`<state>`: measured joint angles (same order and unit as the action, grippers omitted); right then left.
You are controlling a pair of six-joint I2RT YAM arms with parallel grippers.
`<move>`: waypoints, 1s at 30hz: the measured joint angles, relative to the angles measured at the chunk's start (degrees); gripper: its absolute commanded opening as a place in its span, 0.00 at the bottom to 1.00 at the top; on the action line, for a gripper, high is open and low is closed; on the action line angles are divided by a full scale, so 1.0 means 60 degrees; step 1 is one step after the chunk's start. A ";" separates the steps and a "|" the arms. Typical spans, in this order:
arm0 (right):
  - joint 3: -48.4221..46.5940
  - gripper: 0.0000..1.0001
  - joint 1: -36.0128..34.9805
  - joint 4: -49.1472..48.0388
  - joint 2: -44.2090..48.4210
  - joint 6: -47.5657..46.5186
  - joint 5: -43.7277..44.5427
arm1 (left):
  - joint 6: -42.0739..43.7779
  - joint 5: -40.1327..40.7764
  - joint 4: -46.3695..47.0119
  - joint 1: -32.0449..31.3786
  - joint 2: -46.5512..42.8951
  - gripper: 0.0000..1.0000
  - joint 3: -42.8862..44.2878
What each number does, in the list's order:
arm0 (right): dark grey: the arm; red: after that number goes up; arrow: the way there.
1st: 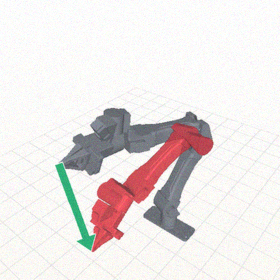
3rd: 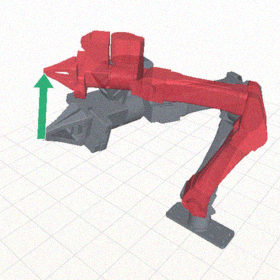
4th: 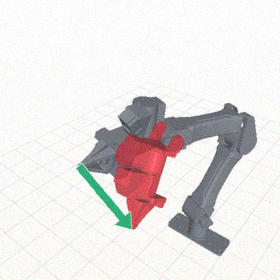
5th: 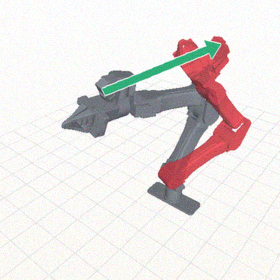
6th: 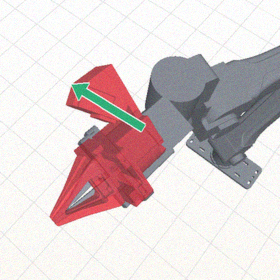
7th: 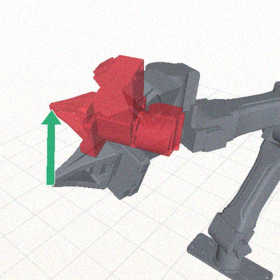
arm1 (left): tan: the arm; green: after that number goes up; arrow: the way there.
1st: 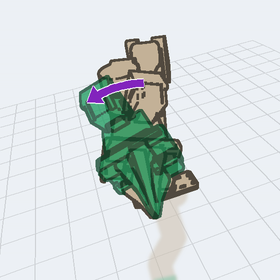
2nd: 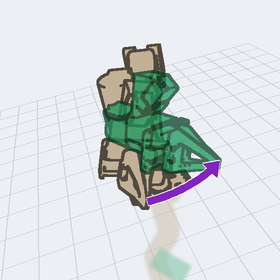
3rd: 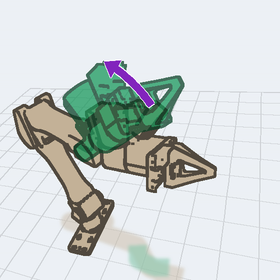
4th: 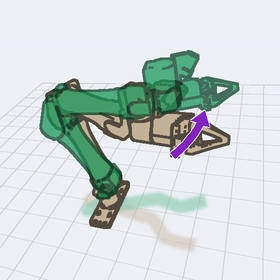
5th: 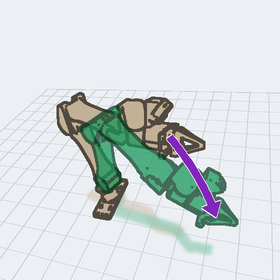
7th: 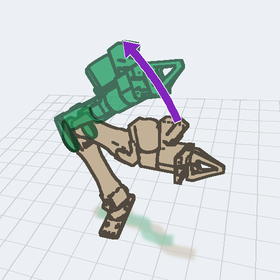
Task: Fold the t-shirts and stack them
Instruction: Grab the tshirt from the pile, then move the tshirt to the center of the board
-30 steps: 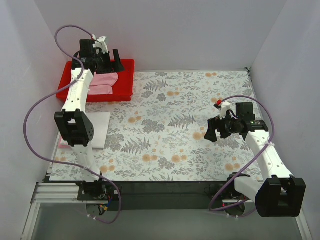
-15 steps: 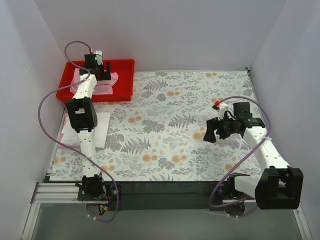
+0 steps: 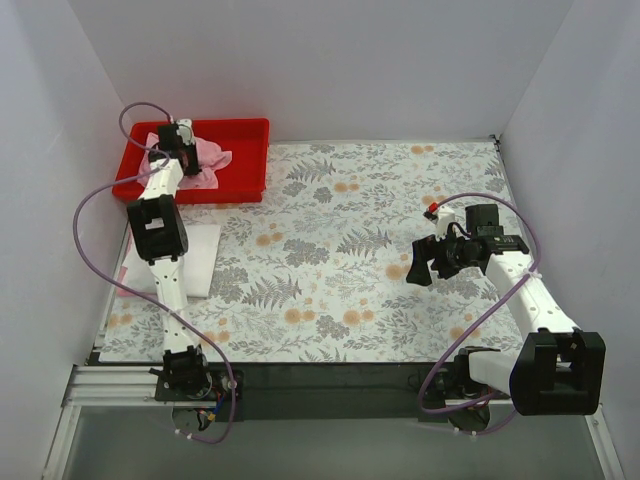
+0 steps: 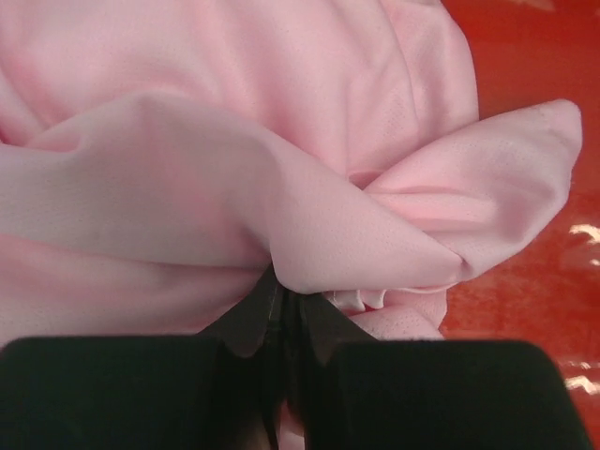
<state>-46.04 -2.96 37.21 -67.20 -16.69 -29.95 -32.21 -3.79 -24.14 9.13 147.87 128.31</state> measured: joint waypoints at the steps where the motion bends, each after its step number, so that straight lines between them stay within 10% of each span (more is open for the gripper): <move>1: 0.0000 0.99 0.0000 0.0000 0.0000 0.0004 -0.0022 | -0.0069 -0.0295 -0.0087 0.0062 -0.0047 0.00 0.0000; 13: 0.0000 0.98 0.0004 0.0000 0.0725 -0.0055 -0.0189 | -0.1202 -0.3628 -0.1060 -0.0382 -0.3632 0.00 -0.0015; 23: -0.0120 0.98 0.0306 0.0084 0.1020 -0.0295 -0.0193 | -0.2816 -0.6583 -0.0754 -0.3107 -0.8295 0.00 -0.0863; 27: -0.0295 0.98 0.0572 0.0098 0.1100 -0.0372 -0.0284 | -0.3308 -0.7639 -0.0477 -0.2889 -0.8998 0.87 -0.2277; 30: -0.0317 0.98 0.0674 0.0127 0.1271 -0.0484 -0.0328 | -0.3388 -0.8011 -0.0525 -0.2619 -0.9428 0.88 -0.4211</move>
<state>-47.94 1.08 37.98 -59.57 -19.59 -31.92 -52.53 -51.86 -27.29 -6.59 91.31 103.04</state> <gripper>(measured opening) 0.984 0.861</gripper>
